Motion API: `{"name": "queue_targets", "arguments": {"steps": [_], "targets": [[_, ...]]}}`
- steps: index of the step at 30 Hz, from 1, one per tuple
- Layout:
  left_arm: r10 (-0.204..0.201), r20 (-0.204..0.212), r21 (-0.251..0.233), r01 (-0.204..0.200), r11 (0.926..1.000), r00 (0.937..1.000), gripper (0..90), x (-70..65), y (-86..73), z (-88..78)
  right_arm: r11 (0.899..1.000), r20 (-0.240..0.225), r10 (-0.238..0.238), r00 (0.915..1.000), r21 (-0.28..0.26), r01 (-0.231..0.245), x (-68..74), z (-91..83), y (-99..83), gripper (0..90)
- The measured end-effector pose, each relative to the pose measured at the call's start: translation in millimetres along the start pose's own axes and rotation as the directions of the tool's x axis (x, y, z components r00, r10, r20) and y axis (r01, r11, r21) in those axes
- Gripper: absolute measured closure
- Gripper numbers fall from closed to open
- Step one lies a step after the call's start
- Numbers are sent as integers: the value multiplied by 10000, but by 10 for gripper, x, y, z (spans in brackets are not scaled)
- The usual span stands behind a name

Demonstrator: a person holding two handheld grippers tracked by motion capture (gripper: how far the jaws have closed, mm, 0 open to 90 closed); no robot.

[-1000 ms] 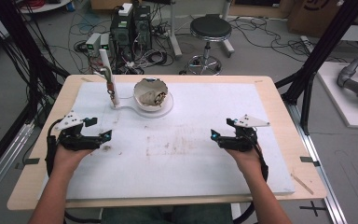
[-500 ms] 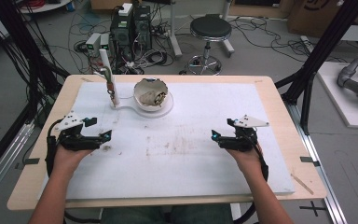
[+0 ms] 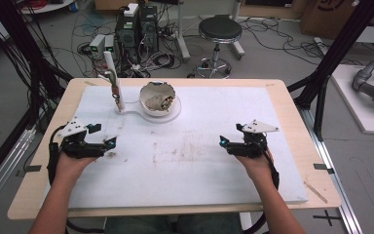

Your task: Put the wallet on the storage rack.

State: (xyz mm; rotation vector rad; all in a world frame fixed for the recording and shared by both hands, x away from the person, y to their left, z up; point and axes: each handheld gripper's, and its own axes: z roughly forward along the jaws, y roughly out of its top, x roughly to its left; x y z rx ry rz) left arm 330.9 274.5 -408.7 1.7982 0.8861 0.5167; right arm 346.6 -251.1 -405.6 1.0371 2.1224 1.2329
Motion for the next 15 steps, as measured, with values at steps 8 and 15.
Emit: {"name": "queue_targets", "arguments": {"steps": [8,15], "targets": [[-63,-65,-16,63,10000,10000,156,10,-9,-1,9999,-99,-87,9999,135,88,11,36,-1,197],[-57,-52,37,57,10000,10000,156,13,-15,10,9999,-125,-102,9999,120,103,11,38,-1,197]]}}
